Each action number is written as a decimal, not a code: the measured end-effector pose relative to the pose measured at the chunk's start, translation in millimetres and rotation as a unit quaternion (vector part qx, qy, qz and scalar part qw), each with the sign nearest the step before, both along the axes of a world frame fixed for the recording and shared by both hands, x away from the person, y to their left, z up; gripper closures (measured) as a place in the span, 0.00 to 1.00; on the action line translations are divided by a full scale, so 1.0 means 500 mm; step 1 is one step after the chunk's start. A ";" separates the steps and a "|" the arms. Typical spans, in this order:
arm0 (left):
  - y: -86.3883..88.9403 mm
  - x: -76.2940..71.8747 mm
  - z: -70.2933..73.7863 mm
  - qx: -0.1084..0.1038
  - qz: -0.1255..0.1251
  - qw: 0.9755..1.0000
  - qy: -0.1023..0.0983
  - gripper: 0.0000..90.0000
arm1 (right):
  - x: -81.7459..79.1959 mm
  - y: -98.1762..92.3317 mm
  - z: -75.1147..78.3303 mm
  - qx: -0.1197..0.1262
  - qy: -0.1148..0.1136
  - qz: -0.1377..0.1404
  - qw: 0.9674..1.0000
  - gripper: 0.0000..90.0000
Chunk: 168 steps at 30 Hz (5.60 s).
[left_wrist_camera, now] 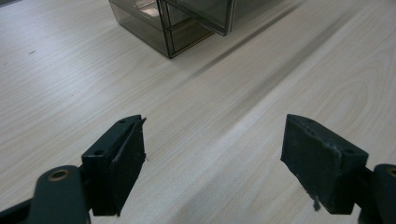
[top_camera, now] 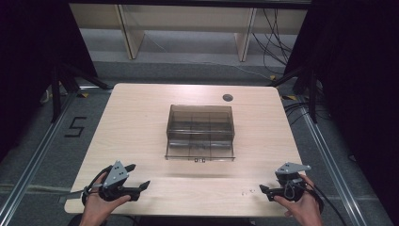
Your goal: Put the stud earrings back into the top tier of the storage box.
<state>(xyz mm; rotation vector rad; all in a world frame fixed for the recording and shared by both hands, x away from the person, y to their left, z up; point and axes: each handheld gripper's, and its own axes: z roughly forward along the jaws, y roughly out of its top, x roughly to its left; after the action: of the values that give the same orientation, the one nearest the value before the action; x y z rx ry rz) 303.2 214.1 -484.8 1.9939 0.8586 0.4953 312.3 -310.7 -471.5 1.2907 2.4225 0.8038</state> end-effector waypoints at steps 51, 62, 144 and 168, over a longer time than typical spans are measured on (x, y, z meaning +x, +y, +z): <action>0.004 0.002 0.002 0.012 -0.001 1.000 -0.002 0.23 | 0.076 0.158 0.030 -0.182 0.152 0.194 0.952 0.82; 0.008 0.003 0.005 0.022 -0.002 1.000 -0.005 0.23 | 0.082 0.176 0.013 -0.199 0.174 0.210 0.941 0.85; 0.012 0.001 0.010 0.005 -0.001 1.000 -0.009 0.24 | 0.310 0.381 0.159 -0.232 0.166 0.267 0.921 0.96; 0.012 0.002 0.010 0.001 -0.001 1.000 -0.010 0.24 | 0.248 0.341 0.222 -0.204 0.133 0.247 0.938 0.86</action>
<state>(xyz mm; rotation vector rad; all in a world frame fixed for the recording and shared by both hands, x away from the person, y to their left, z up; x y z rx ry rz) 304.0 220.1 -479.7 1.9887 0.8434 0.5134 436.5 -140.1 -360.6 0.6731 2.9751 0.1978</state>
